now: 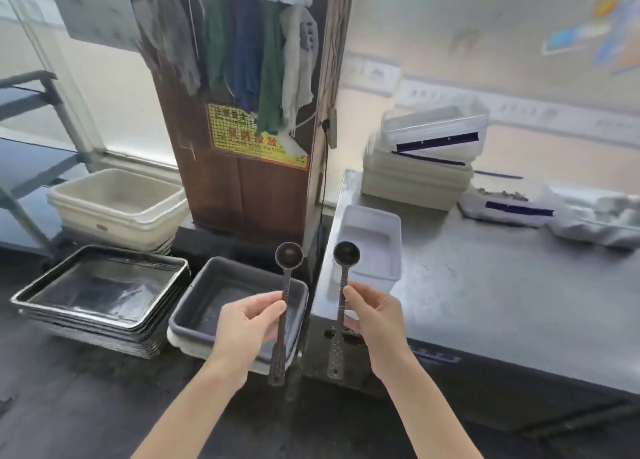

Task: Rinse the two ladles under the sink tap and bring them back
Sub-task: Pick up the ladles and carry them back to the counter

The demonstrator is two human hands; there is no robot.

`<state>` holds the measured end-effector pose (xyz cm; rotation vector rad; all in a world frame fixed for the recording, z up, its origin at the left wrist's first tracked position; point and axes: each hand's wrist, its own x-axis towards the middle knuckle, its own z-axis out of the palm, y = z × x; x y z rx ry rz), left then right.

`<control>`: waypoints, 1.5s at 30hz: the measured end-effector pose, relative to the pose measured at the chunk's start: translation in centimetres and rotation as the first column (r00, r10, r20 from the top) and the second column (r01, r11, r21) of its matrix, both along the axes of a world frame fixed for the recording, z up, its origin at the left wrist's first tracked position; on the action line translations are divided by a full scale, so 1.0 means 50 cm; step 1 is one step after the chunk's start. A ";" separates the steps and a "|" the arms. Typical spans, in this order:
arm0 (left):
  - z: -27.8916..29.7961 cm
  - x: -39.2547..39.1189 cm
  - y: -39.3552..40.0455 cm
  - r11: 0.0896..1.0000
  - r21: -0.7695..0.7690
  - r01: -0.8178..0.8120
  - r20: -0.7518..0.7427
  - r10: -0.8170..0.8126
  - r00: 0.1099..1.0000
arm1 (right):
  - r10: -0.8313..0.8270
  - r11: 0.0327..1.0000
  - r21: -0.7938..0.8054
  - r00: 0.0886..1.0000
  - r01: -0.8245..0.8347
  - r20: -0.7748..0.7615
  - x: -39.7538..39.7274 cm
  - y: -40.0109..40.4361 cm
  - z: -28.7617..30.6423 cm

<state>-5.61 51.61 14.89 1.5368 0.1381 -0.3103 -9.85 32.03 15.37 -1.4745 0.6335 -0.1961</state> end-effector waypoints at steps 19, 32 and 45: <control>-0.103 0.383 -0.458 0.978 0.102 0.179 -0.026 -0.177 0.984 | -0.184 0.982 0.031 0.976 0.188 -0.116 0.327 -0.402 -0.124; -0.297 0.524 -0.631 0.944 0.266 0.197 -0.220 -0.140 0.965 | -0.173 0.984 -0.094 0.920 0.149 -0.352 0.528 -0.444 -0.299; -0.422 0.553 -0.653 0.858 0.446 0.255 -0.320 -0.113 0.941 | -0.256 0.957 -0.259 0.796 0.130 -0.549 0.563 -0.434 -0.415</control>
